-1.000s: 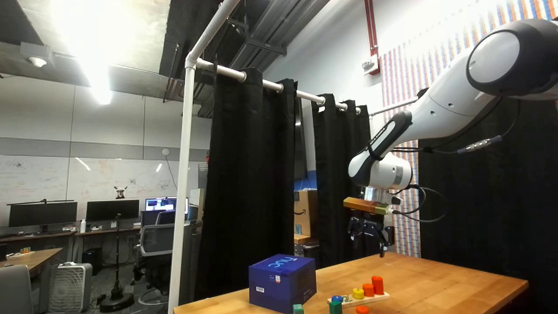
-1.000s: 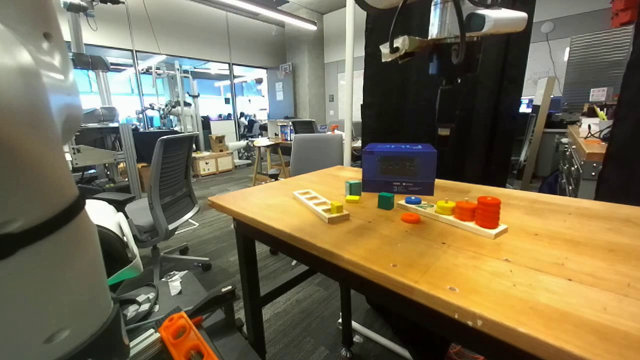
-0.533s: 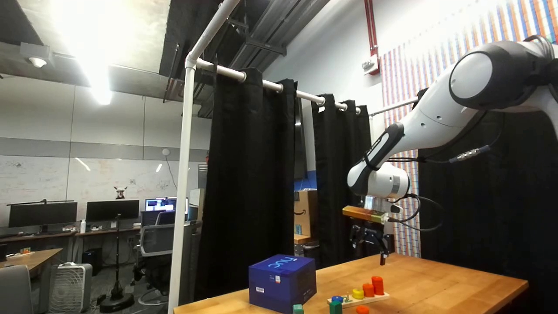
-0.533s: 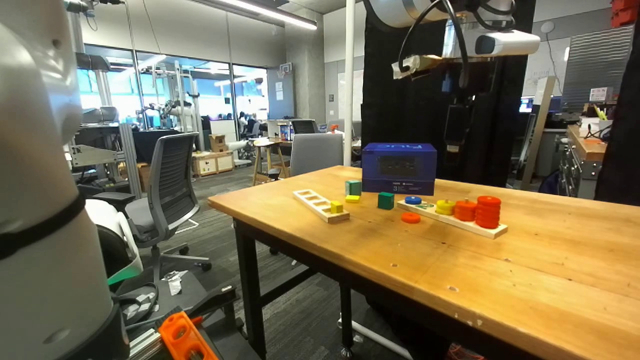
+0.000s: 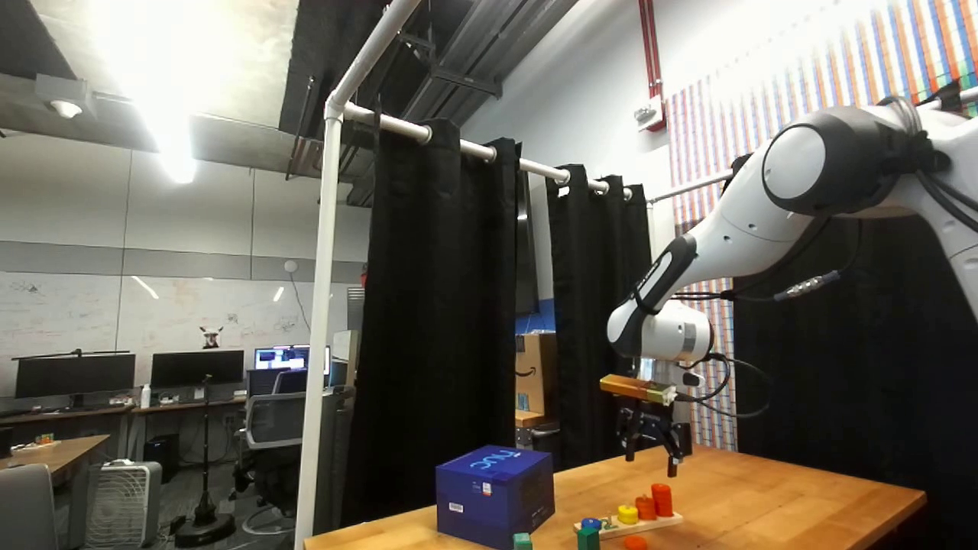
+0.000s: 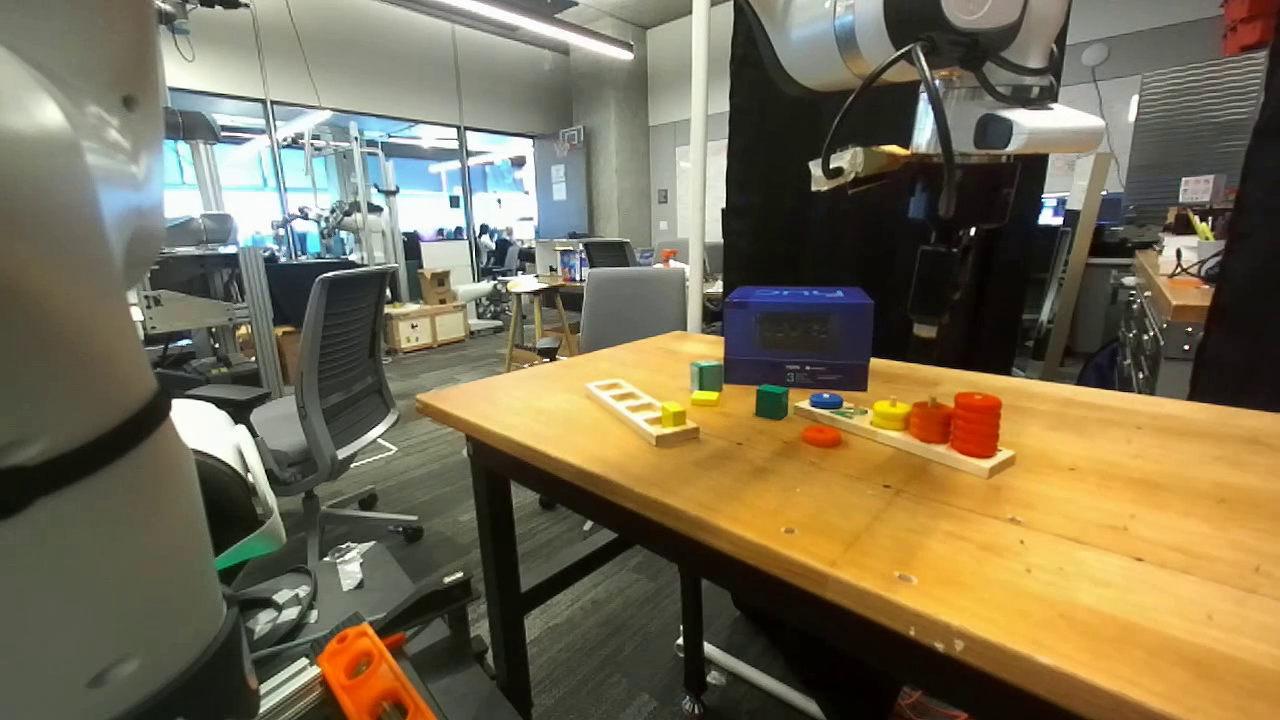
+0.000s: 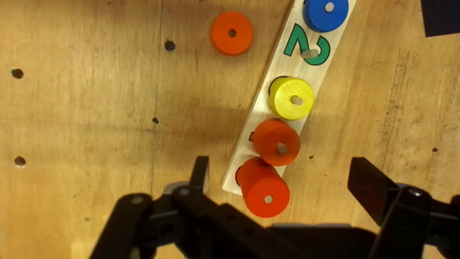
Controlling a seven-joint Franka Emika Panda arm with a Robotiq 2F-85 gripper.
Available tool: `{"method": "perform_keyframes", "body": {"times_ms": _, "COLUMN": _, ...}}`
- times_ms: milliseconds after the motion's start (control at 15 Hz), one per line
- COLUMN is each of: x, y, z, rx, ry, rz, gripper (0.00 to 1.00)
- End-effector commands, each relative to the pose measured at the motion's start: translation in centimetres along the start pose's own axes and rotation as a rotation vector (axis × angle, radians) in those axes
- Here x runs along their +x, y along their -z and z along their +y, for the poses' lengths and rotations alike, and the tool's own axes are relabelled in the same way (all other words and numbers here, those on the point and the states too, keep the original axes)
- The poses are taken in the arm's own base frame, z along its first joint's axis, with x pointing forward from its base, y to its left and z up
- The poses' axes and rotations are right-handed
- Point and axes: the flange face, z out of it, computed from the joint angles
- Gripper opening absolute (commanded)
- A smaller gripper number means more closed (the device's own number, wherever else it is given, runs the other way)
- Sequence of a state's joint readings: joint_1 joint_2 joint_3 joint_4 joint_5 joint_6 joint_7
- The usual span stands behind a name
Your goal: Pick up an orange circle and put it on the table.
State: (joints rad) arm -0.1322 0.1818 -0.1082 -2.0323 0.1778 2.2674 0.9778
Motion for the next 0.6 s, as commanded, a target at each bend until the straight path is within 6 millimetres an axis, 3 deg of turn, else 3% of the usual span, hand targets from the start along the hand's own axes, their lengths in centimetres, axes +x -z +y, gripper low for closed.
{"method": "perform_keyframes", "body": {"times_ms": 0, "x": 1.3, "y": -0.9, "z": -0.9, "rx": -0.002, "ry": -0.041, "rz": -0.017, "gripper": 1.0}}
{"method": "perform_keyframes", "body": {"times_ms": 533, "x": 3.4, "y": -3.0, "z": -1.0, "rx": -0.036, "ry": -0.07, "rz": -0.03, "gripper": 1.0}}
